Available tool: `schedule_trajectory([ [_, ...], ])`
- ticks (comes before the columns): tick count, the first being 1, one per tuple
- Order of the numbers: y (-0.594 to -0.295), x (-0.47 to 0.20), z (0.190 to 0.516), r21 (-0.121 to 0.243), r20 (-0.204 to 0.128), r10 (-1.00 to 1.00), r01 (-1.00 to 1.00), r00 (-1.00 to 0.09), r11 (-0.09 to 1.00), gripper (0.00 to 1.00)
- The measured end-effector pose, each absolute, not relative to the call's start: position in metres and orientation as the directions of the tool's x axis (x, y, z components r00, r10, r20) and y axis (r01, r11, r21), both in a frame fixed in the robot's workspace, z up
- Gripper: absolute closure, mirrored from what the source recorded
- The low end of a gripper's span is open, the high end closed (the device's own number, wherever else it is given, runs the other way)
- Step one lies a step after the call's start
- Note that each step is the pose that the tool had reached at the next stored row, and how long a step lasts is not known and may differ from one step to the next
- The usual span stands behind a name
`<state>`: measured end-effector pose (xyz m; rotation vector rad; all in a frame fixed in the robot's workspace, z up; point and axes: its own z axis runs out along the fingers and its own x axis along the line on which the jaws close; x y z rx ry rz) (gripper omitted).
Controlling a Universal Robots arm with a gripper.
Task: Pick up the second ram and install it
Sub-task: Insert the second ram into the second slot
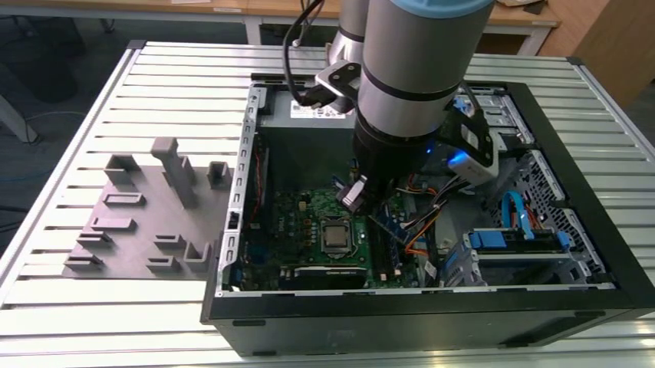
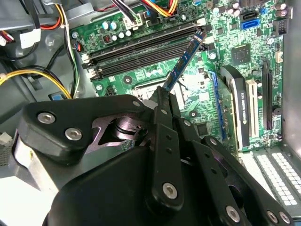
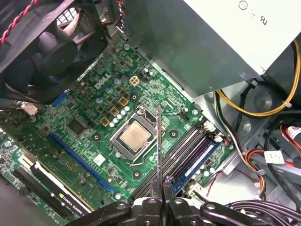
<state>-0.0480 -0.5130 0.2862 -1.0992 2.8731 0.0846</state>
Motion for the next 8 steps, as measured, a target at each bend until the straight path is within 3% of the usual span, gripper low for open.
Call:
schedule_trajectory([
  [8, -0.513, -0.0479, 0.286, 0.028, -0.08, -0.64, -0.644, -0.764, 0.765, 0.9],
])
